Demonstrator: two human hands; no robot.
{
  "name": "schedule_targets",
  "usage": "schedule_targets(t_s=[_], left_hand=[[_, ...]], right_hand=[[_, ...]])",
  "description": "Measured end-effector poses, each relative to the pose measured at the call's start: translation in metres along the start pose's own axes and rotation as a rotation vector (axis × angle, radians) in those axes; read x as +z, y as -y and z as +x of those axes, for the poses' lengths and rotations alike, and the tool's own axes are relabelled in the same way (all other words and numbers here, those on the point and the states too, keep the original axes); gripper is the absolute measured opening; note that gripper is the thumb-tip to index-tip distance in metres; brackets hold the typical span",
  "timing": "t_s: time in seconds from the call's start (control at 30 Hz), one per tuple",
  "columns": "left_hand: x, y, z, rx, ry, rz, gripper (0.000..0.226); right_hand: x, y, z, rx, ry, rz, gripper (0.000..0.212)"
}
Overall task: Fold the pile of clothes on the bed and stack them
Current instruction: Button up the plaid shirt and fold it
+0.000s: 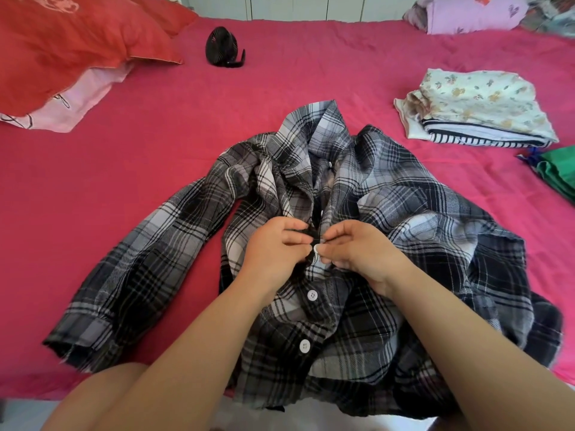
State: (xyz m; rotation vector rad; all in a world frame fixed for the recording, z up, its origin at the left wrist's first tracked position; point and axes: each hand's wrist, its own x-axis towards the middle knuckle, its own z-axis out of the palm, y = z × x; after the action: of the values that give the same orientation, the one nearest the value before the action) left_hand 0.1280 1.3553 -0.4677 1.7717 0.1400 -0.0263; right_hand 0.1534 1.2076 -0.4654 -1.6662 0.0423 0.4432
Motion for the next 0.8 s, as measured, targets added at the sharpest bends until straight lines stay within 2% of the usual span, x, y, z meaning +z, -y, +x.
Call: schedule_targets(t_s=[0.23,0.8], left_hand=[[-0.0011,-0.0006,0.0005,-0.083,0.015,-0.192,0.030],[0.0008,-0.0046,-0.0017,-0.120,0.066,-0.269,0.021]], right_hand=[[0.0018,0.0019,-0.0005,-0.024,-0.008,-0.025,0.020],[0.0053,0.0013,-0.0027,-0.071,-0.024,-0.060,0.022]])
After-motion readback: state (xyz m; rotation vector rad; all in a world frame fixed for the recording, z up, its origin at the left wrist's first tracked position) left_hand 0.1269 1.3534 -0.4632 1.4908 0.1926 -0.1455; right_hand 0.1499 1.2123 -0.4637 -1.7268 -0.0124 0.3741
